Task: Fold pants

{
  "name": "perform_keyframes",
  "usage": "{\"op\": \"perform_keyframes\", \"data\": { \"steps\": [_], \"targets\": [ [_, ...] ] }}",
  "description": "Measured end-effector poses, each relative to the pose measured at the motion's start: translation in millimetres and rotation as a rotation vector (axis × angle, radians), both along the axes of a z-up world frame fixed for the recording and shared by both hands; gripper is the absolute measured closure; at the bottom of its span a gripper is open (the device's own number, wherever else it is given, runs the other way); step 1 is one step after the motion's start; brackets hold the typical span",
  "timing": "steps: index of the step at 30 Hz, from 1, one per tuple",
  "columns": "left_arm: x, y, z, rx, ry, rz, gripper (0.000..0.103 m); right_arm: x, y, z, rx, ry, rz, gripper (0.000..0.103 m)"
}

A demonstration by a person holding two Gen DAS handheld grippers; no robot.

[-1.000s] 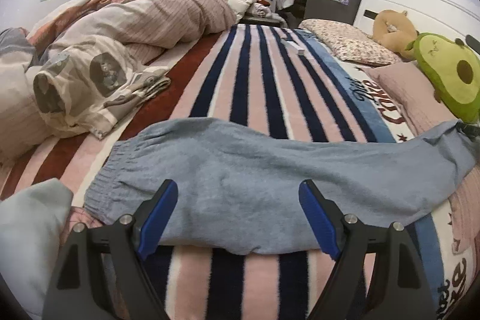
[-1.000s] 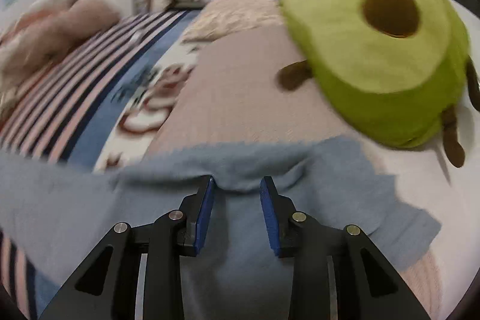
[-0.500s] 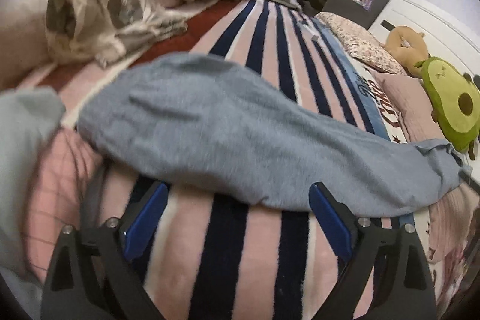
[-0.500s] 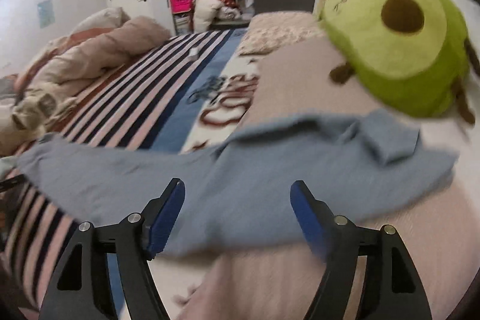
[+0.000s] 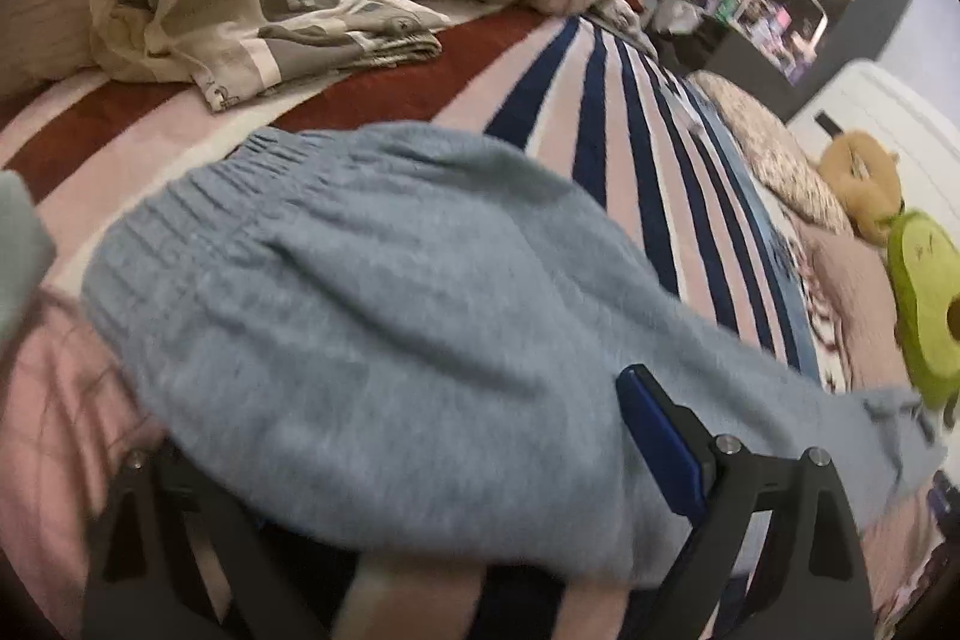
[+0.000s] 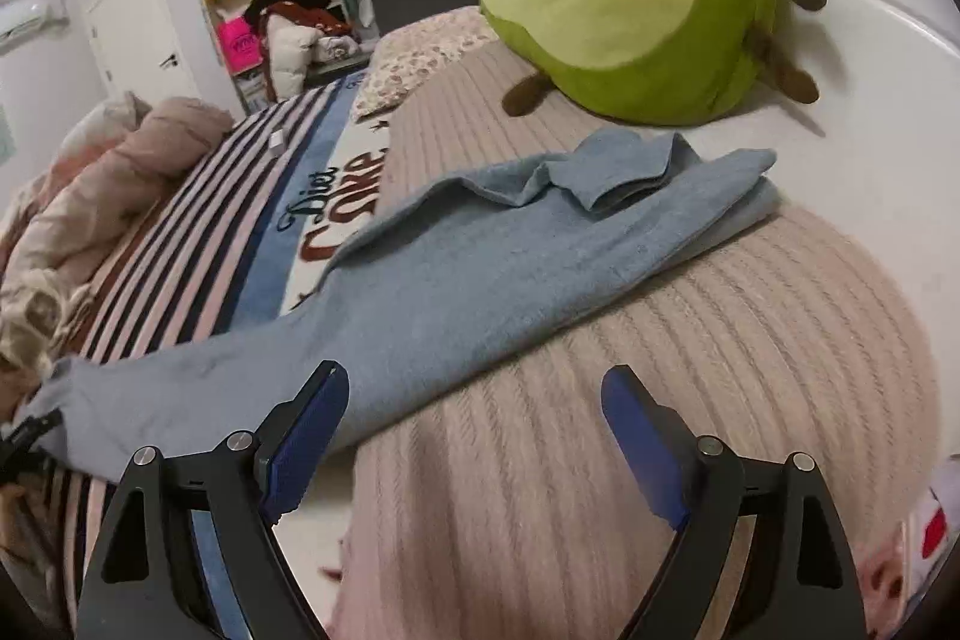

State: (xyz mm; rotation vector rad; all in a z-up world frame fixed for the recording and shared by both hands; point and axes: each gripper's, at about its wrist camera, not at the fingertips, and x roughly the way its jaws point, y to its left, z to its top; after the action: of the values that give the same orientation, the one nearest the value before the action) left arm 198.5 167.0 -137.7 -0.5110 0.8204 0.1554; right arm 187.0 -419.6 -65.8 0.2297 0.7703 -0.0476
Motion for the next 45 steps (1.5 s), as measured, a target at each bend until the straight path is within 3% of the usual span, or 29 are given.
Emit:
{"op": "perform_keyframes", "data": {
  "steps": [1, 3, 4, 5, 6, 8, 10, 13, 18, 24, 28, 32, 33, 36, 40, 42, 44, 45],
  "targets": [
    [2, 0, 0, 0.007, -0.009, 0.004, 0.02, 4, 1, 0, -0.015, -0.012, 0.002, 0.019],
    [9, 0, 1, 0.034, -0.013, 0.012, 0.048, 21, 2, -2, -0.054, -0.024, 0.002, 0.019],
    [11, 1, 1, 0.035, -0.016, 0.008, 0.054, 28, 2, -4, -0.063, -0.017, -0.004, 0.022],
    [14, 0, 2, 0.037, -0.02, 0.003, 0.067, 36, 1, -7, -0.072, -0.011, -0.013, 0.025],
    [15, -2, 5, 0.052, -0.032, -0.003, 0.077, 44, -1, -9, -0.084, -0.007, -0.024, 0.036],
    [12, -5, 11, 0.083, -0.067, -0.011, 0.088, 52, -2, -11, -0.107, -0.004, -0.039, 0.057],
    [5, -8, 21, 0.115, -0.11, -0.005, 0.091, 56, 0, -11, -0.134, -0.004, -0.038, 0.087],
    [-9, -14, 41, 0.183, -0.17, 0.002, 0.092, 48, 4, -6, -0.166, -0.056, -0.039, 0.098],
    [-49, -12, 81, 0.262, -0.256, 0.056, 0.093, 21, 12, 9, -0.189, -0.158, 0.009, 0.099],
    [-115, 2, 121, 0.325, -0.271, 0.075, 0.093, -32, 10, 16, -0.066, -0.124, 0.066, 0.099],
    [-153, 7, 123, 0.33, -0.236, 0.047, 0.093, -79, 16, 16, -0.049, -0.097, 0.079, 0.099],
    [-168, 4, 101, 0.295, -0.162, -0.023, 0.093, -111, 21, -3, -0.031, -0.028, 0.07, 0.097],
    [-168, 0, 97, 0.302, -0.148, -0.034, 0.091, -115, 21, -10, -0.019, 0.0, 0.068, 0.095],
    [-177, -3, 89, 0.317, -0.126, -0.039, 0.091, -127, 13, -17, -0.02, 0.027, 0.03, 0.071],
    [-185, -3, 87, 0.3, -0.137, -0.033, 0.091, -157, 3, 11, -0.129, -0.076, -0.052, 0.068],
    [-186, -3, 86, 0.301, -0.137, -0.033, 0.091, -163, 6, 24, -0.193, -0.123, -0.041, 0.064],
    [-185, -5, 86, 0.305, -0.137, -0.033, 0.091, -153, 5, 28, -0.197, -0.113, 0.003, 0.059],
    [-185, -6, 86, 0.306, -0.137, -0.032, 0.091, -145, 6, 27, -0.203, -0.094, 0.029, 0.052]
  ]
}}
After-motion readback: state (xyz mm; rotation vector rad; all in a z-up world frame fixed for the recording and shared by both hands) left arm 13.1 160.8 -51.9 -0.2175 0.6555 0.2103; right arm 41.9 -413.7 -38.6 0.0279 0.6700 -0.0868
